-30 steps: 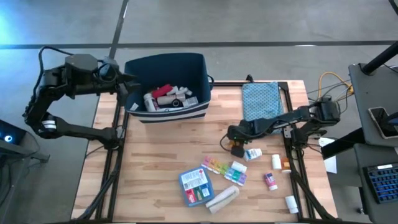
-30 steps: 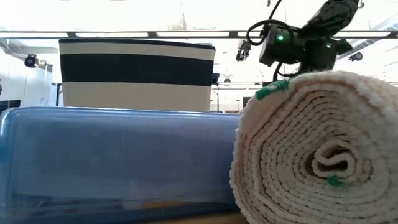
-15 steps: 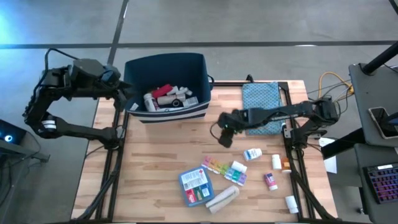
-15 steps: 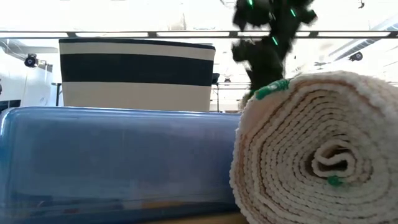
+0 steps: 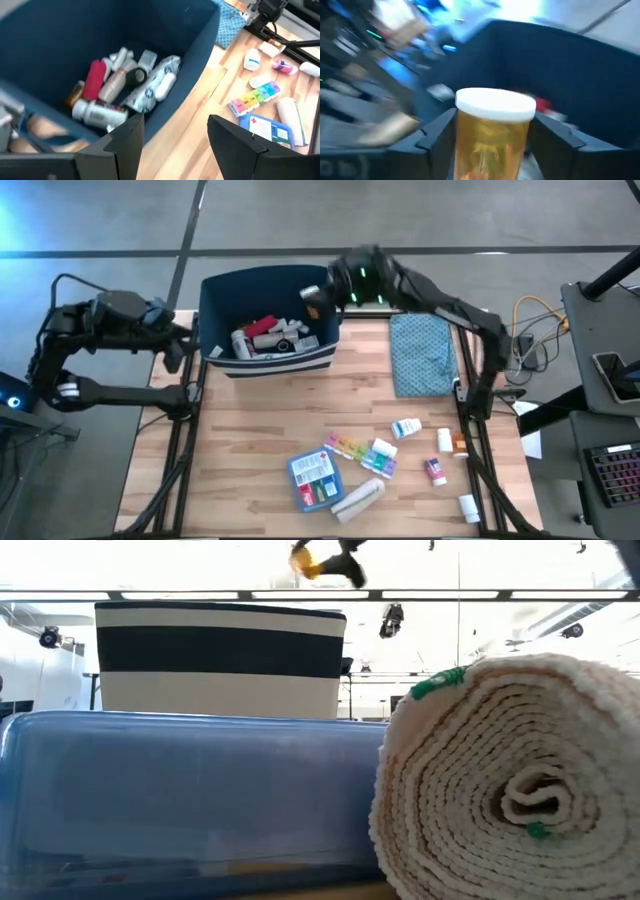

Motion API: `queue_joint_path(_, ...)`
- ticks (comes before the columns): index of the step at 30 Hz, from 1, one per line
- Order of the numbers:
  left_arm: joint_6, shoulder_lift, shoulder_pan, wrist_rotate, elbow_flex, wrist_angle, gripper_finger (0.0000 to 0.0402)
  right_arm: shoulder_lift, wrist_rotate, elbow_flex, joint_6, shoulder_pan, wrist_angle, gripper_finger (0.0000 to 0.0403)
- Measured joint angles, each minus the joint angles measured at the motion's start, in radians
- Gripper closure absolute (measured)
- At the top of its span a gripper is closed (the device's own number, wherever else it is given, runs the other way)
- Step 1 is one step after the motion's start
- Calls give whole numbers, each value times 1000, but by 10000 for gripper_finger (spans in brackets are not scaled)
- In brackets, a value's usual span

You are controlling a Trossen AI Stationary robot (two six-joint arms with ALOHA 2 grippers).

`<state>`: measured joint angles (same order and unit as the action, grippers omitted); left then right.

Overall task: Pick & place medical supplies in basket/bin
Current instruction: Put the top orange medicine bottle into the blue bin, then put the blue supplement bottle into the blue bin

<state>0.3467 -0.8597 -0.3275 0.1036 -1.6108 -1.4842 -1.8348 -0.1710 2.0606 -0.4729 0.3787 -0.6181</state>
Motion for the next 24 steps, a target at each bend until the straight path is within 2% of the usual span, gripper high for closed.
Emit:
queue_joint_path(3,48,65,0,-3,95,2,203,-113,-255,199,-82,63,0,130)
queue_joint_path(5,78,115,0,-26,163,19,203,-175,-310,301,-92,85,-46,107)
queue_joint_path(6,92,141,0,-50,199,38,203,-176,-303,285,-89,90,-36,97)
queue_joint_path(7,105,165,0,-79,235,63,203,-160,-277,239,-83,93,-23,89)
queue_joint_path(9,128,218,0,-150,305,143,203,-138,-159,178,-39,93,-103,78)
queue_joint_path(12,149,290,0,-251,401,279,203,-84,39,135,81,73,-349,71)
queue_joint_path(15,150,332,0,-301,481,380,203,-44,204,103,153,22,-595,70)
queue_joint_path(20,120,335,0,-336,580,412,203,-8,245,-2,106,-95,-938,71)
queue_joint_path(24,70,309,1,-405,632,412,203,84,209,-206,19,-216,-923,74)
